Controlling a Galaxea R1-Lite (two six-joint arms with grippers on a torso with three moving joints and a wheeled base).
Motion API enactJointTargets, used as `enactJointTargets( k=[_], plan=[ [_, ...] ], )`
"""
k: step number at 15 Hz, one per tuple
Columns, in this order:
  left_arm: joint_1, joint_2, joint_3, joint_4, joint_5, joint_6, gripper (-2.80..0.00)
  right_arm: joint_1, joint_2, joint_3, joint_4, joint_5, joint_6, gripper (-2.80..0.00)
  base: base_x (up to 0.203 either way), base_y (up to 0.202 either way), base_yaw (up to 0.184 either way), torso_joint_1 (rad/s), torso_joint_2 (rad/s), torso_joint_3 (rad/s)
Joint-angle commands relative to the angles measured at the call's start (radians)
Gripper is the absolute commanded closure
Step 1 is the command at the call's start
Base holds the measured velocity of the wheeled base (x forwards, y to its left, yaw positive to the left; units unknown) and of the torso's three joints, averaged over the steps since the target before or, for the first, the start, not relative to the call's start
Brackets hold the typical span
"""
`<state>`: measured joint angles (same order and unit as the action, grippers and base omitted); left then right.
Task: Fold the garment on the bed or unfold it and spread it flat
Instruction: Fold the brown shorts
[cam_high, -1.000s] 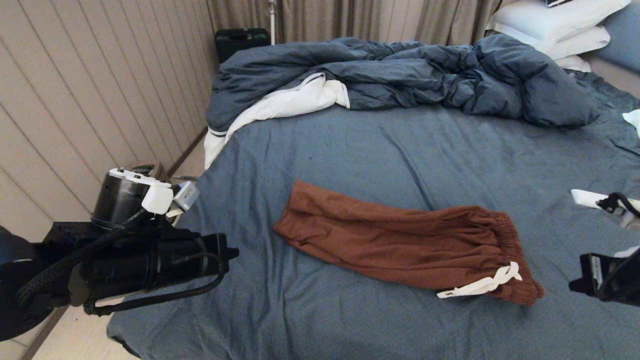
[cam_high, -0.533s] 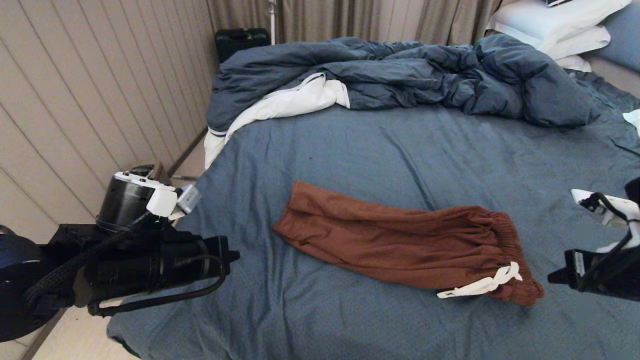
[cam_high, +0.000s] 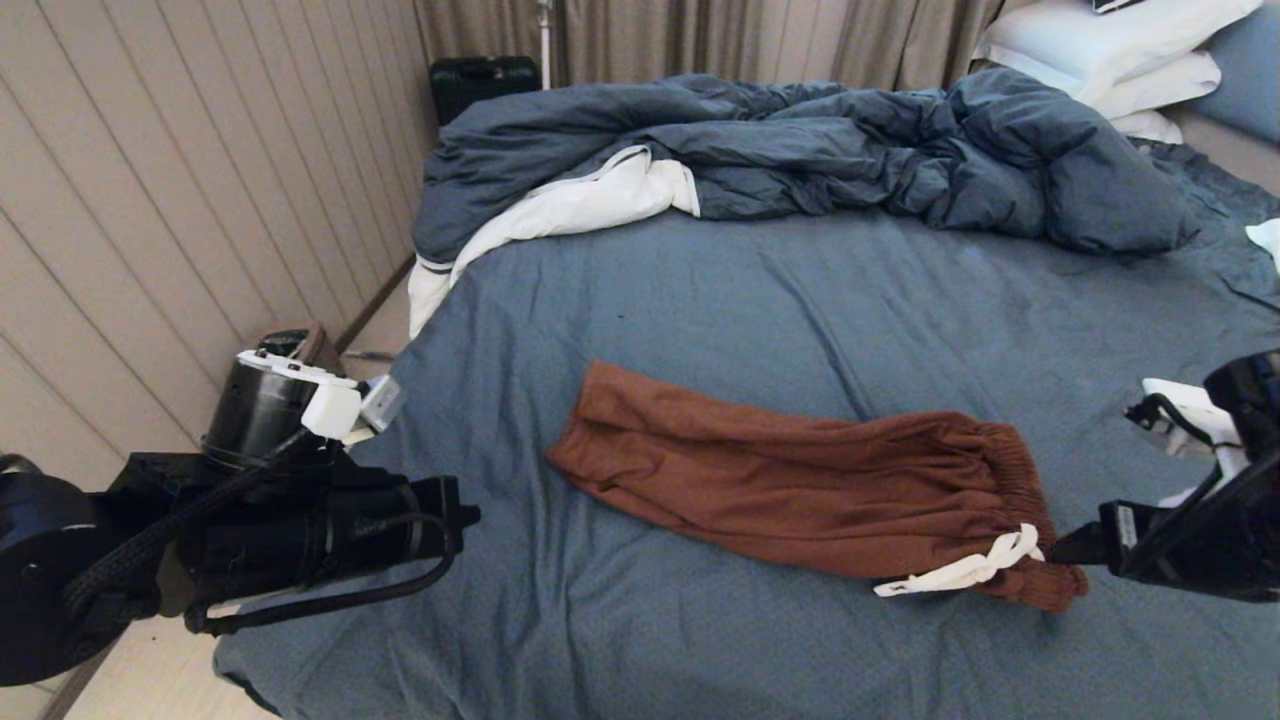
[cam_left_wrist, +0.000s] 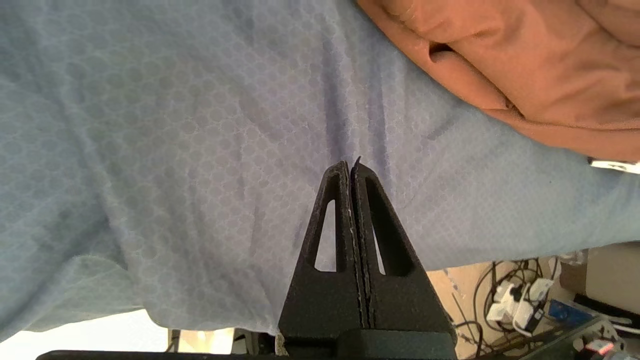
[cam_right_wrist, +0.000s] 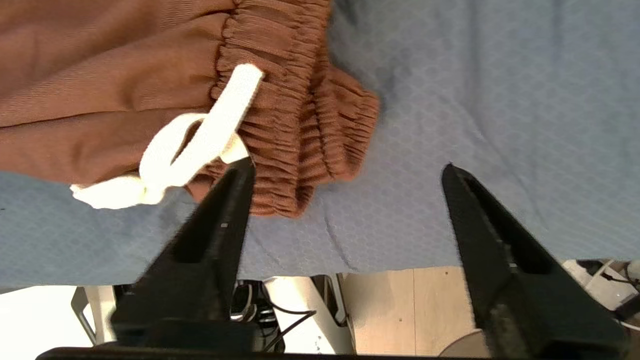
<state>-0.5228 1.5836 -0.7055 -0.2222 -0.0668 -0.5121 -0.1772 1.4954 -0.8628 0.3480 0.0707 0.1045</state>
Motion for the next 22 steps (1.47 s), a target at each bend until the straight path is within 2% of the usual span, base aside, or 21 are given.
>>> enactJointTargets(
  k=[1,3,11,12,18,22],
  plan=[
    [0.000,0.012,0.004,-0.012,-0.001,-0.003,0.00,0.005,0.034,-0.011,-0.014,0.032,0.003,-2.80,0.000,0.000,0.000,0.000,0.00,0.000],
    [0.000,0.019,0.008,-0.019,-0.001,-0.003,0.00,0.009,0.063,-0.011,-0.042,0.072,0.010,-2.80,0.000,0.000,0.000,0.000,0.00,0.000],
    [0.000,0.054,0.009,-0.028,-0.002,-0.005,0.00,0.097,0.140,-0.016,-0.107,0.075,0.051,-2.80,0.000,0.000,0.000,0.000,0.00,0.000],
    [0.000,0.057,0.010,-0.041,-0.001,-0.005,0.00,0.100,0.152,-0.016,-0.119,0.075,0.055,0.00,0.000,0.000,0.000,0.000,0.00,0.000],
    [0.000,0.067,0.009,-0.048,-0.001,-0.011,0.00,0.113,0.150,-0.009,-0.153,0.075,0.069,0.00,0.000,0.000,0.000,0.000,0.00,0.000],
    [0.000,0.067,0.009,-0.048,-0.001,-0.011,0.00,0.130,0.031,-0.003,-0.151,0.075,0.072,0.00,0.000,0.000,0.000,0.000,0.00,0.000]
  ],
)
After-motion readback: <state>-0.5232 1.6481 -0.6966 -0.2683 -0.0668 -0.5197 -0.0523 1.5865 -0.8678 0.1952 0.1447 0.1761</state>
